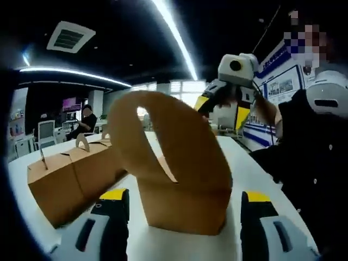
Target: Pick up one paper box from the group, open the paper box, and remove the item inside
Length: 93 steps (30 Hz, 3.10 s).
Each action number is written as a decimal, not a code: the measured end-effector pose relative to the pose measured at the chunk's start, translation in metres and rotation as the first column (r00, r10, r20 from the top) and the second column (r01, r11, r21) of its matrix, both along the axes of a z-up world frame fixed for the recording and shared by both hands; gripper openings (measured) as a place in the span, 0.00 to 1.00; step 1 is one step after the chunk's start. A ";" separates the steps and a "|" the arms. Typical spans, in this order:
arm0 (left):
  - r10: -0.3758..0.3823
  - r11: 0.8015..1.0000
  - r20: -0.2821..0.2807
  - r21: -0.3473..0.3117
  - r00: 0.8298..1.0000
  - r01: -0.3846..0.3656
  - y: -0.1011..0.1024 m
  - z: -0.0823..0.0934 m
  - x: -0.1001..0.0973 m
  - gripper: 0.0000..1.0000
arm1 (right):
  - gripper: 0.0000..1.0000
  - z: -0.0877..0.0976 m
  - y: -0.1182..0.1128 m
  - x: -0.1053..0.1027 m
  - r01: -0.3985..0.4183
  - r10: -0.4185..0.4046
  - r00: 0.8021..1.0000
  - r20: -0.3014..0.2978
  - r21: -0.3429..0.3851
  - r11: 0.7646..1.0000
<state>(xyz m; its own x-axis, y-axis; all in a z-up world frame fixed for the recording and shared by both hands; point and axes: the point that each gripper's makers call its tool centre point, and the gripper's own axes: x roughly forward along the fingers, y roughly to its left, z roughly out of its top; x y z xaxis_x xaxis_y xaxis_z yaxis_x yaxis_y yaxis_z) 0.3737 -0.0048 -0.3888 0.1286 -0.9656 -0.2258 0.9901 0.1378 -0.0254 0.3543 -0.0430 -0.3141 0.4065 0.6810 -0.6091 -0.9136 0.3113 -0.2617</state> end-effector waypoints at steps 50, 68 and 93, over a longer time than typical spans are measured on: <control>-0.055 0.998 0.007 0.027 0.998 0.055 -0.004 -0.026 0.001 0.71 | 0.03 -0.007 0.017 0.014 -0.069 0.063 0.997 -0.044 -0.171 0.983; -0.040 0.998 0.014 0.038 0.999 0.040 -0.003 -0.025 0.002 0.73 | 0.33 -0.007 0.017 0.017 -0.048 0.045 0.999 -0.028 -0.107 0.993; 0.274 0.950 0.086 0.132 0.958 -0.284 0.074 0.062 -0.075 0.59 | 0.28 0.014 -0.033 0.011 0.050 -0.049 0.999 -0.011 0.098 0.994</control>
<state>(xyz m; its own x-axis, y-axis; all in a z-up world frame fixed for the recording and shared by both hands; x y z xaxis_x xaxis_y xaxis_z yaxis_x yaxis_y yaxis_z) 0.2982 0.0696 -0.3264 0.4077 -0.8479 -0.3389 0.9103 0.4064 0.0783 0.3649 -0.0758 -0.2997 0.4364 0.7168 -0.5438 -0.8984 0.3804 -0.2197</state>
